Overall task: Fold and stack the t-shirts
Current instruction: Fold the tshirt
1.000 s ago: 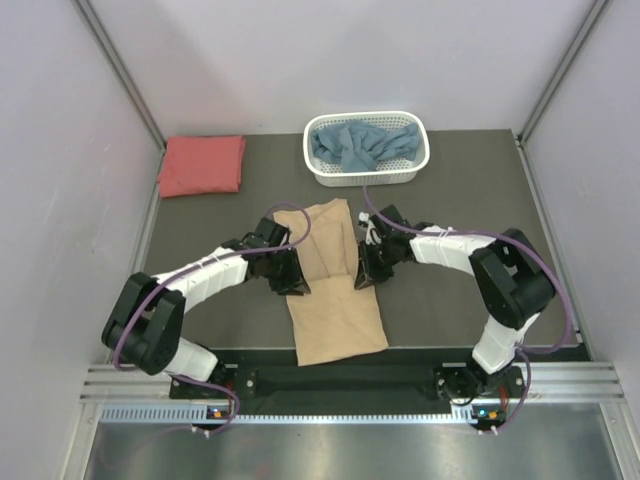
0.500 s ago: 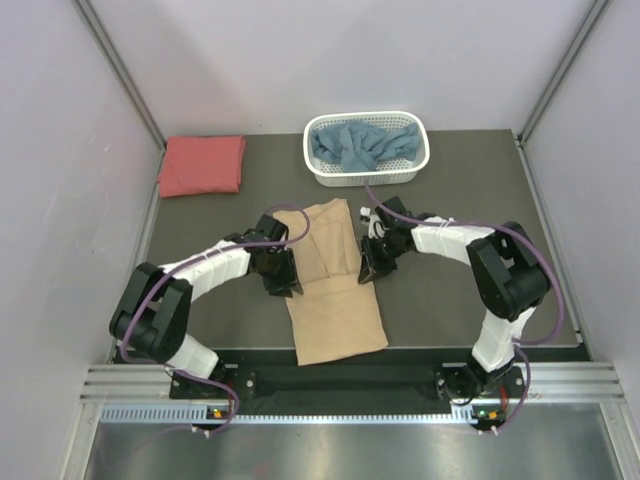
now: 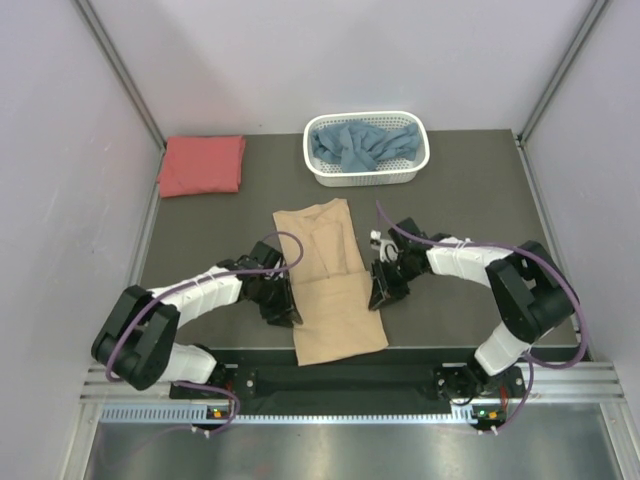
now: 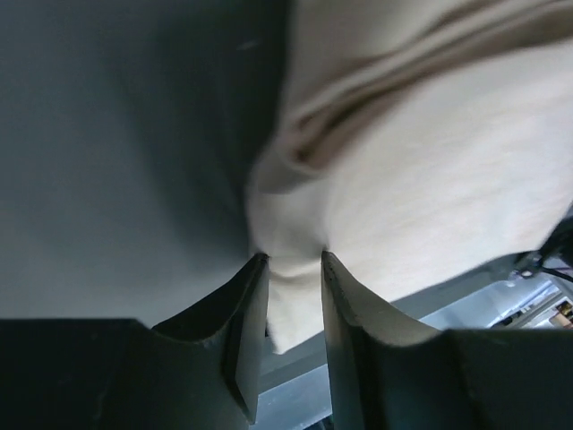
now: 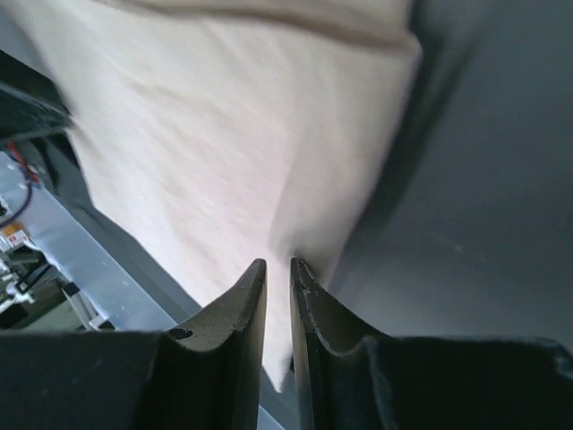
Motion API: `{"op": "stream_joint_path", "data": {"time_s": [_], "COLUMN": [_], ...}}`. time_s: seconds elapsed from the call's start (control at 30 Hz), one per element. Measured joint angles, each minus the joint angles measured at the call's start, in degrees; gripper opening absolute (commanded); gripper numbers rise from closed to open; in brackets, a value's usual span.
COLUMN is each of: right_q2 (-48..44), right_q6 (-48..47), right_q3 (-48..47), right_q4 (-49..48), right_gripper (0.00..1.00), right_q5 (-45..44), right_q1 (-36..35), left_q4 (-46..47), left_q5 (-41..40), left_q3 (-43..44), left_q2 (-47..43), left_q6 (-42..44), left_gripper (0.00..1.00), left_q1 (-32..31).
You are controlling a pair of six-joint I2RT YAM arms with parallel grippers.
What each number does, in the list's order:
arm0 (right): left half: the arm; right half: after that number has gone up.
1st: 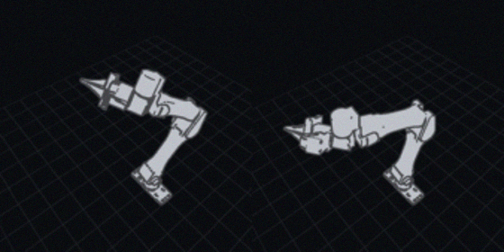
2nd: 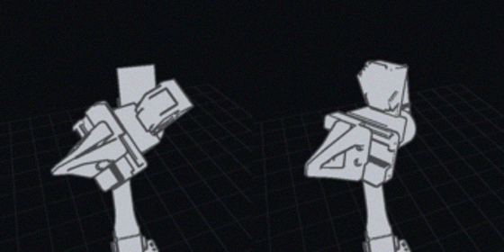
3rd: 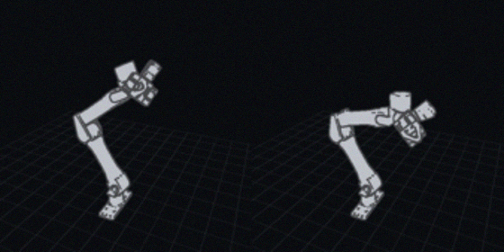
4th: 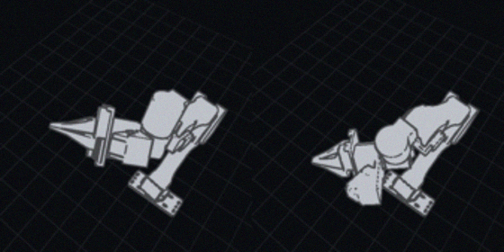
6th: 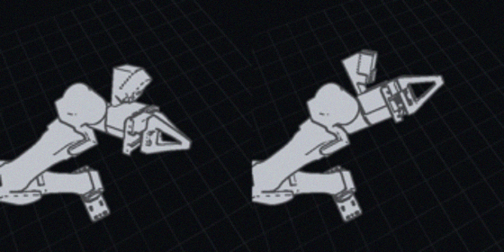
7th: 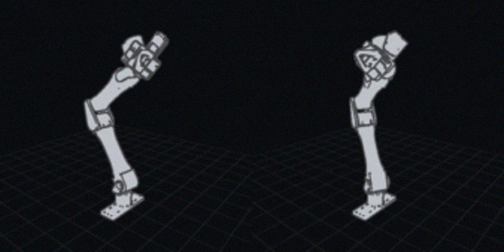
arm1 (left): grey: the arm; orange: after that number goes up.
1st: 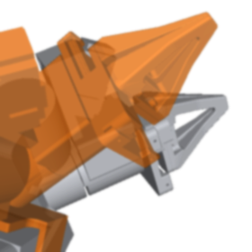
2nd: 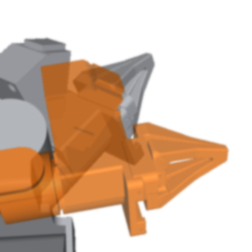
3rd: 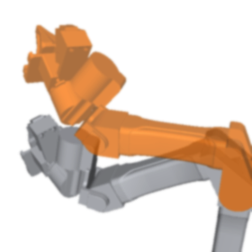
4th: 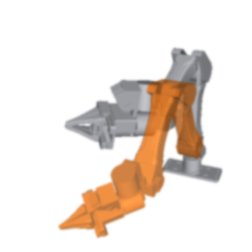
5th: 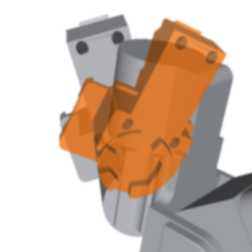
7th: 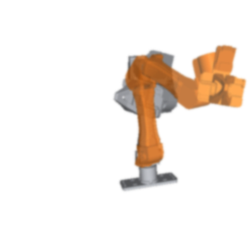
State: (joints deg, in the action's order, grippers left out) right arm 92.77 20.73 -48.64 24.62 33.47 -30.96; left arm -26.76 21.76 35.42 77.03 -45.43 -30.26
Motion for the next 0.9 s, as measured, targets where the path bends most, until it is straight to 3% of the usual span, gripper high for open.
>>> {"op": "stream_joint_path", "data": {"time_s": [0.13, 0.33, 0.47, 0.63, 0.9], "right_q2": [-0.11, -3.65, -7.85, -9.11, -9.14], "right_q6": [0.35, -0.52, -0.74, 1.79, 3.93], "right_q3": [5.07, 5.09, 4.33, 4.11, 13.38], "right_q4": [0.04, 2.69, 5.66, 3.67, 1.62], "right_gripper": [0.18, 0.19, 0.2, 0.2, 0.22], "right_q5": [0.26, -4.17, -5.46, -1.53, 0.44], "right_q1": [0.22, 0.37, -0.92, -5.44, -6.27], "left_q4": [-1.42, -6.19, -10.6, -9.68, -7.04], "left_q5": [-1.14, -6.12, -7.67, -5.38, -3.67], "left_q3": [-1.42, 1.66, 5.25, 7.82, -0.63], "left_q2": [1.27, 0.66, -3.34, -4.94, -0.92], "left_q6": [-0.31, 0.61, 0.35, -0.52, -1.97], "left_gripper": [0.37, 0.4, 0.4, 0.39, 0.39], "left_q1": [0.11, -1.05, -4.44, -10.34, -12.39]}}
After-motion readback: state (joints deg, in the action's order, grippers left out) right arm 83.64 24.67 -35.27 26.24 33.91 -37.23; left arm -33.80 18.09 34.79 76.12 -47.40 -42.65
